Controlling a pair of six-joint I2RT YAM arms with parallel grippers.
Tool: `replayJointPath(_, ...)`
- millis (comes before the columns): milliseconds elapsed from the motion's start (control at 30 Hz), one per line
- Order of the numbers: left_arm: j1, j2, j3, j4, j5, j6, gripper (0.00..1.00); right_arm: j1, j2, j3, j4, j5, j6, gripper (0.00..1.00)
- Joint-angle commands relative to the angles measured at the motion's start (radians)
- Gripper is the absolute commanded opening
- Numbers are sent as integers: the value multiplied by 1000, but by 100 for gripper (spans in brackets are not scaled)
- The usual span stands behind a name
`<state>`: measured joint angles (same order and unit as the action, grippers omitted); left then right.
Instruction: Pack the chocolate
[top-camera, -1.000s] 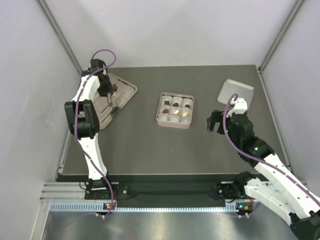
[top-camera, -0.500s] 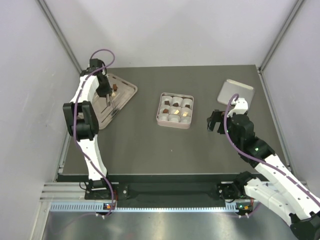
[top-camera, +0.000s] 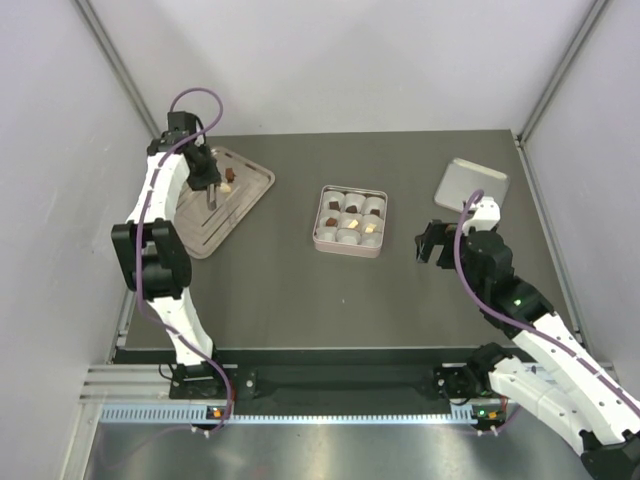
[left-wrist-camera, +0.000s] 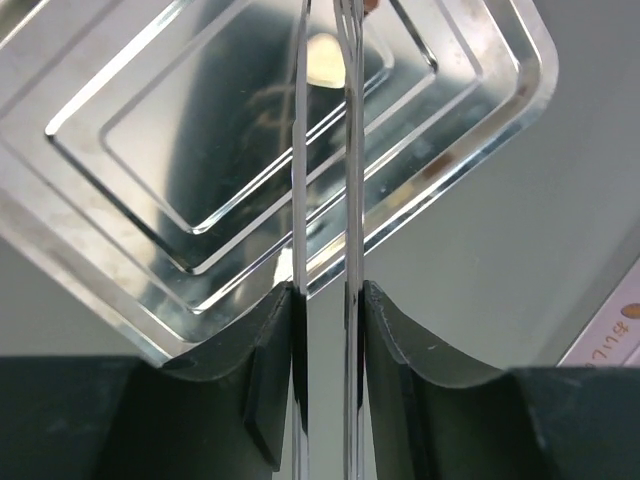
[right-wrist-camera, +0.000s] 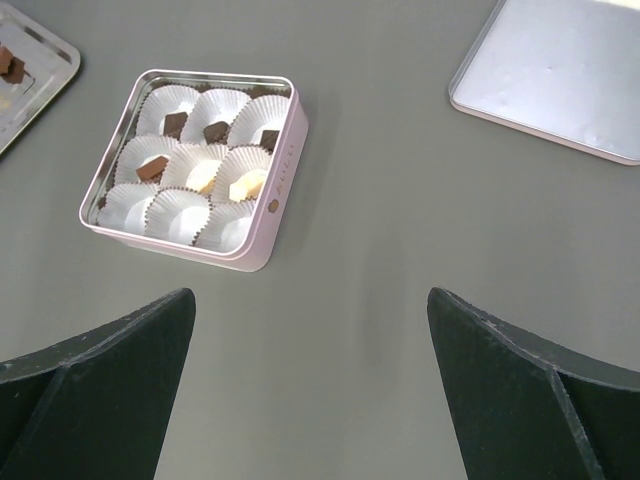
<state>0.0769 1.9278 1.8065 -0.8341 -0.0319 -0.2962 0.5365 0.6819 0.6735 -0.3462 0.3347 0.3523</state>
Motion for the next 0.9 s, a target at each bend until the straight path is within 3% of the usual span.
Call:
replayJointPath(0, -5, 11, 25, 47, 87, 28, 38, 11, -15, 15, 7, -2, 8, 100)
replayJointPath(333, -9, 125, 62, 79, 144, 81, 42, 11, -1, 17, 12, 10, -15, 100)
replayJointPath(533, -9, 183, 91, 89, 110, 95, 43, 13, 4, 14, 18, 33, -29, 100)
replayJointPath(867, -11, 185, 128, 73, 95, 91, 44, 13, 41, 3, 45, 35, -30, 100)
